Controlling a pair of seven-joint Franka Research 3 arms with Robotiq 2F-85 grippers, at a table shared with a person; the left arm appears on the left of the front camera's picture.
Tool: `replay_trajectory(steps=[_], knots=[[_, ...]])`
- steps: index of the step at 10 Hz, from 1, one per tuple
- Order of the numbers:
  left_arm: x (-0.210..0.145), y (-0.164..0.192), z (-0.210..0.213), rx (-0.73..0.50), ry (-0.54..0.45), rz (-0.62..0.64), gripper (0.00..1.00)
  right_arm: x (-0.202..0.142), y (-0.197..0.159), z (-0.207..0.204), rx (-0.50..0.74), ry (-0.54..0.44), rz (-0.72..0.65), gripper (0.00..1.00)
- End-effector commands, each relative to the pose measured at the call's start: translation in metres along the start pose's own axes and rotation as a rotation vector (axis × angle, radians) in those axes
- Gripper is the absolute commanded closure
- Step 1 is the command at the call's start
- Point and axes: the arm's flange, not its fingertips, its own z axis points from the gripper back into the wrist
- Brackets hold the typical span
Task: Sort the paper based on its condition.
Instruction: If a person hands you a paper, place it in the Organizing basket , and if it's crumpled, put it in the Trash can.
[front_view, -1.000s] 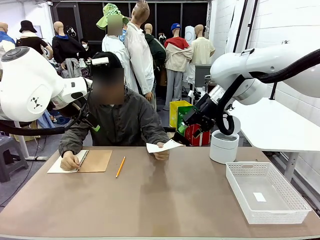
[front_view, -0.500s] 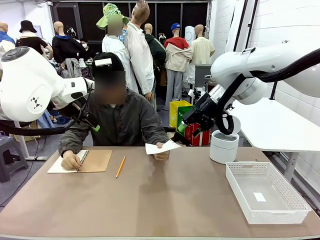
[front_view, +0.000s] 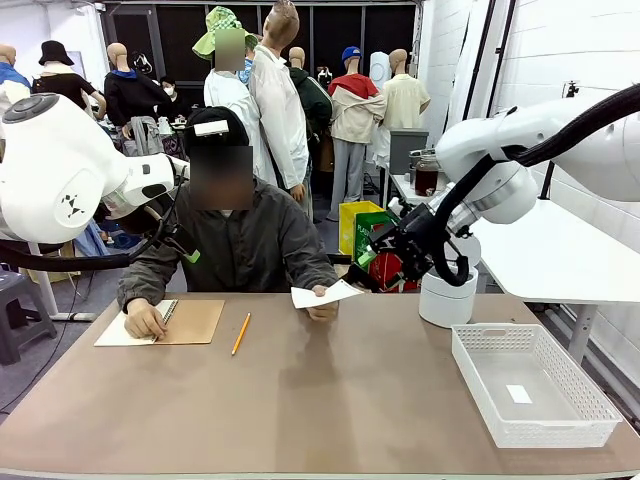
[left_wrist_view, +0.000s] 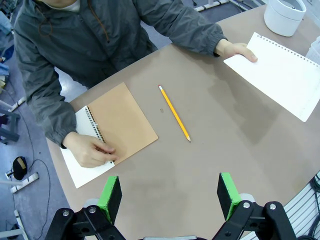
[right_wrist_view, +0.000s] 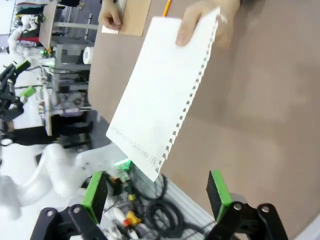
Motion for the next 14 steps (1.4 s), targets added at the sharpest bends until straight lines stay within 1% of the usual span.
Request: replay_trajectory(steps=[1,5,8,10,11,12,13,14], knots=[[0.000,0.001,0.001,-0.002,0.005,0.003,0.00,0.002,-0.014,-0.011,0.104,0.021,-0.137,0.00],[0.000,0.001,0.001,-0.002,0.005,0.003,0.00,0.006,-0.057,-0.043,0.307,0.029,-0.298,0.00],[0.000,0.001,0.001,-0.002,0.005,0.003,0.00,0.008,-0.081,-0.064,0.446,0.073,-0.382,0.00],[0.000,0.001,0.001,-0.002,0.005,0.003,0.00,0.009,-0.090,-0.069,0.497,0.097,-0.412,0.00],[0.000,0.001,0.001,-0.002,0.005,0.003,0.00,0.009,-0.093,-0.069,0.503,0.093,-0.423,0.00],[0.000,0.001,0.001,-0.002,0.005,0.003,0.00,0.010,-0.094,-0.068,0.509,0.094,-0.431,0.04],[0.000,0.001,0.001,-0.002,0.005,0.003,0.00,0.011,-0.097,-0.067,0.513,0.086,-0.436,0.23],[0.000,0.001,0.001,-0.002,0.005,0.003,0.00,0.011,-0.097,-0.066,0.516,0.085,-0.436,0.35]])
